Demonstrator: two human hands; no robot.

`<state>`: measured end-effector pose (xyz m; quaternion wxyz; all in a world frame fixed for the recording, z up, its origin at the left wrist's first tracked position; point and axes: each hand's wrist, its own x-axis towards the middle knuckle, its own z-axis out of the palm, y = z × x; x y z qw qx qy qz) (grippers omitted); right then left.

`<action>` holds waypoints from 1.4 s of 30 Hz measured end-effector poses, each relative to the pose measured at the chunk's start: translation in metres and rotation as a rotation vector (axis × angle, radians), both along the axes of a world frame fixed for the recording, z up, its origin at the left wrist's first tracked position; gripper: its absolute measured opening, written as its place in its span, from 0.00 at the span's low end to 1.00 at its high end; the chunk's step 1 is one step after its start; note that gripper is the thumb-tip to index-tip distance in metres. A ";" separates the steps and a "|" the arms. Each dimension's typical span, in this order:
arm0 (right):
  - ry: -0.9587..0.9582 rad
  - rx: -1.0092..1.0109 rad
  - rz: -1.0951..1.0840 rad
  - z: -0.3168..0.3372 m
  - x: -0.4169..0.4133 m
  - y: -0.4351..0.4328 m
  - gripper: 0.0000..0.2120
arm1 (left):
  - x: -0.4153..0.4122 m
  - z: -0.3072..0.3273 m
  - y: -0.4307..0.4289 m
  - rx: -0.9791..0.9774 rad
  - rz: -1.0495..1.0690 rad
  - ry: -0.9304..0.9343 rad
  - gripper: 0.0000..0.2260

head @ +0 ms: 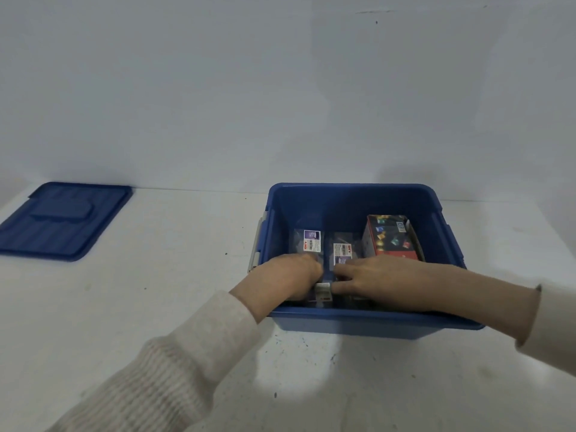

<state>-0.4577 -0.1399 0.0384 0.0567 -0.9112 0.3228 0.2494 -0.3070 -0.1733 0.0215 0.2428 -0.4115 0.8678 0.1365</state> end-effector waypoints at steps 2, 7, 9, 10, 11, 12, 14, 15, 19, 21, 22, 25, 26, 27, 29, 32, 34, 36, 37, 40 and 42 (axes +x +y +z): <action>-0.010 -0.020 -0.006 -0.002 0.002 -0.001 0.24 | -0.001 0.004 0.002 0.008 0.006 -0.025 0.17; -0.245 0.159 -0.301 0.013 0.004 -0.004 0.19 | 0.007 0.027 0.002 -0.056 0.079 0.115 0.15; -0.571 0.305 -0.548 0.018 0.019 -0.005 0.16 | 0.021 0.040 -0.006 -0.184 0.177 0.341 0.14; -0.696 0.412 -0.688 0.018 0.030 -0.007 0.21 | 0.031 0.047 -0.010 -0.248 0.242 0.487 0.14; -0.778 0.542 -0.825 0.017 0.043 -0.008 0.27 | 0.043 0.052 -0.015 -0.295 0.321 0.633 0.14; -0.827 0.643 -0.933 0.014 0.057 -0.008 0.31 | 0.055 0.055 -0.019 -0.334 0.400 0.762 0.15; -0.821 0.654 -0.985 0.010 0.084 -0.011 0.34 | 0.081 0.054 -0.028 -0.406 0.536 0.905 0.14; -0.794 0.609 -0.974 0.009 0.097 -0.012 0.34 | 0.095 0.050 -0.033 -0.422 0.596 0.938 0.12; -0.840 0.636 -1.019 0.009 0.144 -0.018 0.35 | 0.160 0.022 -0.056 -0.410 0.790 0.878 0.12; -0.875 0.662 -1.048 0.010 0.175 -0.020 0.35 | 0.197 0.008 -0.066 -0.397 0.848 0.773 0.15; -0.894 0.662 -1.057 0.009 0.190 -0.021 0.34 | 0.215 0.003 -0.071 -0.398 0.866 0.712 0.17; -0.920 0.662 -1.084 0.009 0.238 -0.027 0.34 | 0.270 -0.010 -0.084 -0.406 0.908 0.517 0.22; -0.924 0.671 -1.095 0.008 0.253 -0.029 0.34 | 0.287 -0.015 -0.088 -0.406 0.915 0.442 0.22; -0.924 0.673 -1.102 0.008 0.269 -0.030 0.35 | 0.303 -0.019 -0.091 -0.400 0.920 0.367 0.22; -0.926 0.661 -1.112 0.006 0.298 -0.034 0.36 | 0.330 -0.026 -0.096 -0.371 0.924 0.239 0.20; -0.948 0.663 -1.132 0.005 0.334 -0.038 0.37 | 0.359 -0.037 -0.100 -0.355 0.915 0.108 0.17; -0.958 0.649 -1.139 0.006 0.350 -0.040 0.37 | 0.369 -0.042 -0.102 -0.391 0.868 0.049 0.15; -0.954 0.635 -1.147 0.008 0.360 -0.041 0.37 | 0.372 -0.045 -0.104 -0.448 0.782 0.015 0.14; -0.952 0.634 -1.150 0.008 0.363 -0.042 0.36 | 0.372 -0.046 -0.106 -0.466 0.737 0.006 0.14; -0.944 0.621 -1.158 0.011 0.364 -0.040 0.35 | 0.369 -0.045 -0.108 -0.478 0.659 -0.007 0.14; -0.952 0.620 -1.188 0.012 0.362 -0.041 0.33 | 0.370 -0.038 -0.107 -0.532 0.649 -0.018 0.14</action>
